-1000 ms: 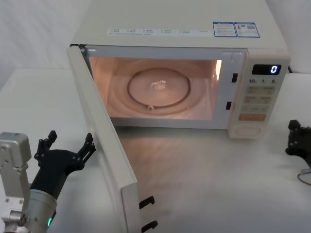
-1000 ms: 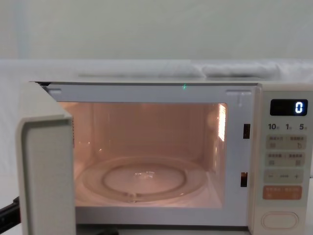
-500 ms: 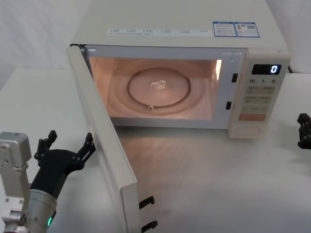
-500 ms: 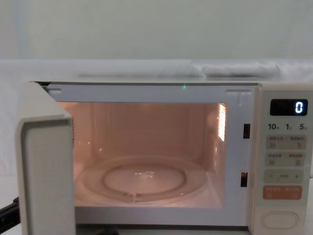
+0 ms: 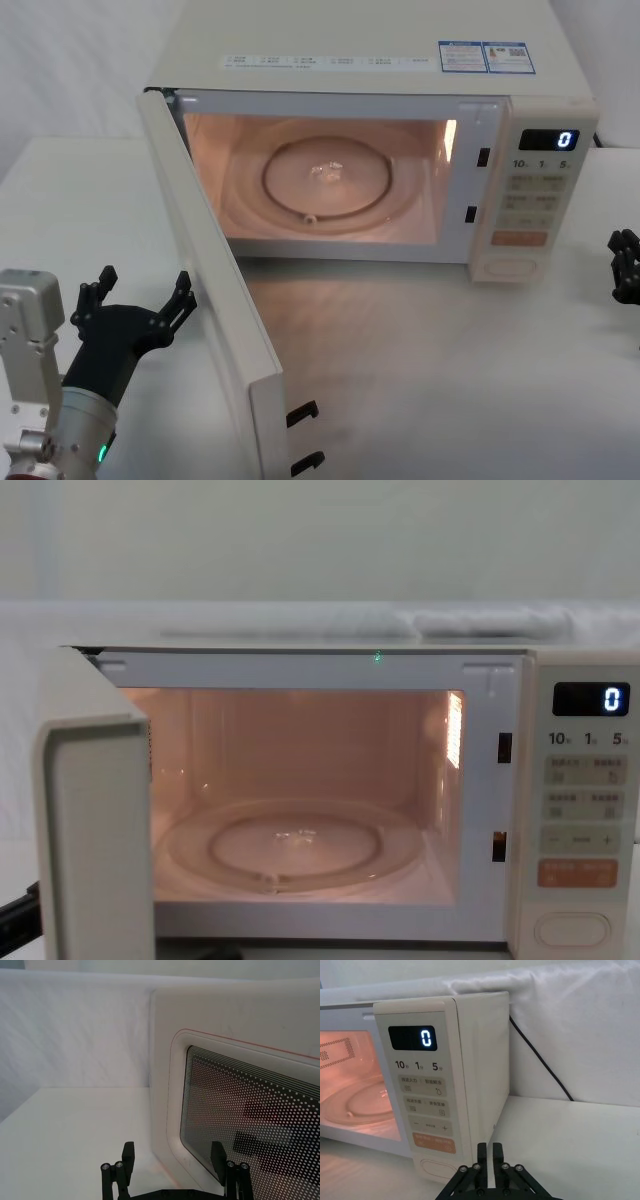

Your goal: Press the button to open the microwave door with one hand; close the microwave door with the other hand.

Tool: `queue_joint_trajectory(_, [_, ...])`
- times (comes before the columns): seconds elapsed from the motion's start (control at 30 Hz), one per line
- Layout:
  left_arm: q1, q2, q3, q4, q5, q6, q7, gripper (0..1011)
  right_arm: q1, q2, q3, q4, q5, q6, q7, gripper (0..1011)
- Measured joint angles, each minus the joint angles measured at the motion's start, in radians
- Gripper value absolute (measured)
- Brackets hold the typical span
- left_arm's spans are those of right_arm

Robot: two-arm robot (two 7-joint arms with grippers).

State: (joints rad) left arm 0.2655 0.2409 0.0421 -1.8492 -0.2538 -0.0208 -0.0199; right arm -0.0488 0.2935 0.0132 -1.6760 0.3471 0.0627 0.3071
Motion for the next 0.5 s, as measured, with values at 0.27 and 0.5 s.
queue_joint_trajectory(0.27, [0.000, 0.000, 0.000, 0.000, 0.000, 0.000, 0.000, 1001, -0.001, -0.001, 0.001, -0.002, -0.003, 0.000, -0.002, 274])
queue_joint_trajectory(0.5, [0.000, 0.000, 0.000, 0.000, 0.000, 0.000, 0.000, 1001, -0.002, -0.002, 0.001, -0.003, -0.005, 0.001, -0.004, 493])
